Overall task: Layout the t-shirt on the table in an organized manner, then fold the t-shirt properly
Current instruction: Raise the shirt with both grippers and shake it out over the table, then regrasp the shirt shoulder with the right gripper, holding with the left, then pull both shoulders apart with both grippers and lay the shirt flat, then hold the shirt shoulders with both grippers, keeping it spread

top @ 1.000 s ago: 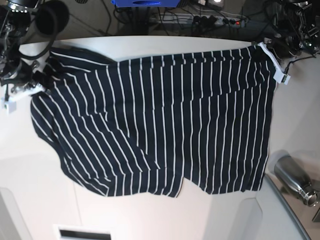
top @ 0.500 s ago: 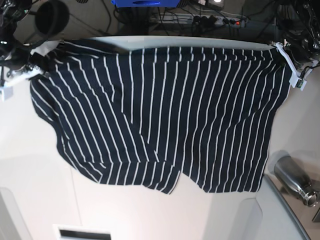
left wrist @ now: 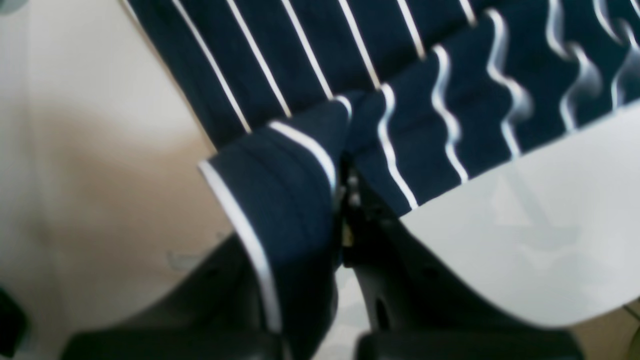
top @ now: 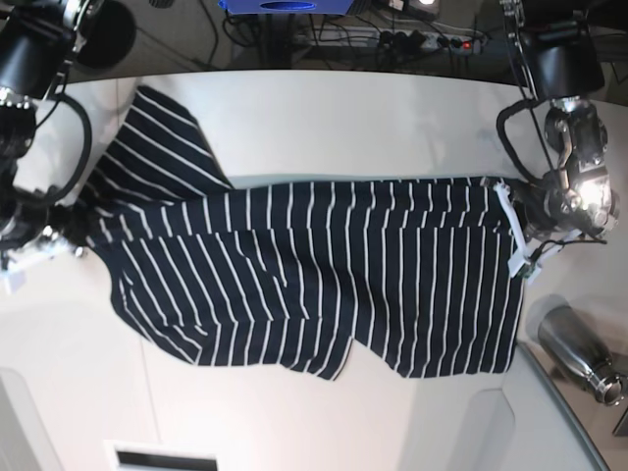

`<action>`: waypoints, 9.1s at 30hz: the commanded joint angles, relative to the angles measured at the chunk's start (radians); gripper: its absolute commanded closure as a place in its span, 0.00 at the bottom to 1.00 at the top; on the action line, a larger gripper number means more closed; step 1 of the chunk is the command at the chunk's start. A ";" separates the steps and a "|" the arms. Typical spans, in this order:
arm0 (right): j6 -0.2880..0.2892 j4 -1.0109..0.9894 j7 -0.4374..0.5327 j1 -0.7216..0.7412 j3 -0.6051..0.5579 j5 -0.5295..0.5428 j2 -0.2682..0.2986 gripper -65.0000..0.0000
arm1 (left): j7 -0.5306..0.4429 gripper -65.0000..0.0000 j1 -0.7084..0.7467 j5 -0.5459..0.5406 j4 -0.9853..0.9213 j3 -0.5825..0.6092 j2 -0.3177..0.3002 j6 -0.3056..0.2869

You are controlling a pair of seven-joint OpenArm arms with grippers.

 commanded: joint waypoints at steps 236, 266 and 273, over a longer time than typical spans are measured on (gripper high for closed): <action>0.044 0.423 0.226 -0.743 0.115 0.228 -0.173 0.51 | -0.178 1.00 0.393 -0.002 0.170 -0.106 -0.026 0.006; 0.137 -0.022 0.238 -0.529 0.116 0.221 -0.007 0.48 | -0.178 1.00 0.393 -0.002 0.172 -0.106 -0.026 0.006; 0.125 0.069 0.238 -0.539 0.118 0.221 -0.005 0.48 | -0.178 1.00 0.393 -0.002 0.172 -0.106 -0.026 0.006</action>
